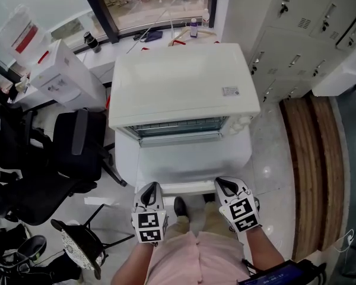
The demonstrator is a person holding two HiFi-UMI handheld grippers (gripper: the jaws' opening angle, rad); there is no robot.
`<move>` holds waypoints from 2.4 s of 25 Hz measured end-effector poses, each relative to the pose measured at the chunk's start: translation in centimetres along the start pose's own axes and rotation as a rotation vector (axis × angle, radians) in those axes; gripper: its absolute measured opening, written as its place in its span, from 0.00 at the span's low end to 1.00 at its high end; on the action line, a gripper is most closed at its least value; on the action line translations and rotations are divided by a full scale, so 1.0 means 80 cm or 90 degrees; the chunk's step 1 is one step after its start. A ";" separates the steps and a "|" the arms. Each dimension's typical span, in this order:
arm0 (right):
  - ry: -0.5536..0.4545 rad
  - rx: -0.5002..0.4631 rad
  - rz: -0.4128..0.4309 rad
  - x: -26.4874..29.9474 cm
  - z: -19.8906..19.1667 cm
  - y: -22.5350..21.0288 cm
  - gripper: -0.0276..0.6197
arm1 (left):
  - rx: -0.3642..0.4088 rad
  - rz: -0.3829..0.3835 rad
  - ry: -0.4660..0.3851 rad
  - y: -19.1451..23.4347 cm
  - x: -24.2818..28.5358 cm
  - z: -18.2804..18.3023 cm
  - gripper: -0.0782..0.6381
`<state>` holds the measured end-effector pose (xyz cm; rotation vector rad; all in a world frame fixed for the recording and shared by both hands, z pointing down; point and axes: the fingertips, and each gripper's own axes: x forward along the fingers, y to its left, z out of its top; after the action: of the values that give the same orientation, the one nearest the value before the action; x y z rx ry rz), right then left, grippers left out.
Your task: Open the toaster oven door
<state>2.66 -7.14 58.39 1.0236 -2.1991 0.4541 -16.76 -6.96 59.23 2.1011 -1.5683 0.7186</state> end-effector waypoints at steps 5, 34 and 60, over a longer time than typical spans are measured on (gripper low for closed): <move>0.011 0.007 0.005 0.006 -0.010 0.003 0.04 | 0.006 -0.002 0.017 0.001 0.004 -0.012 0.13; 0.100 0.022 0.024 0.055 -0.092 0.010 0.04 | 0.002 -0.040 0.098 -0.005 0.047 -0.087 0.13; 0.100 0.029 0.006 0.079 -0.118 0.004 0.04 | 0.015 -0.045 0.087 -0.003 0.069 -0.108 0.13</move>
<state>3.36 -5.17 69.54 0.9681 -2.0638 0.5722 -16.61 -5.76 69.38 2.0663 -1.4121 0.8398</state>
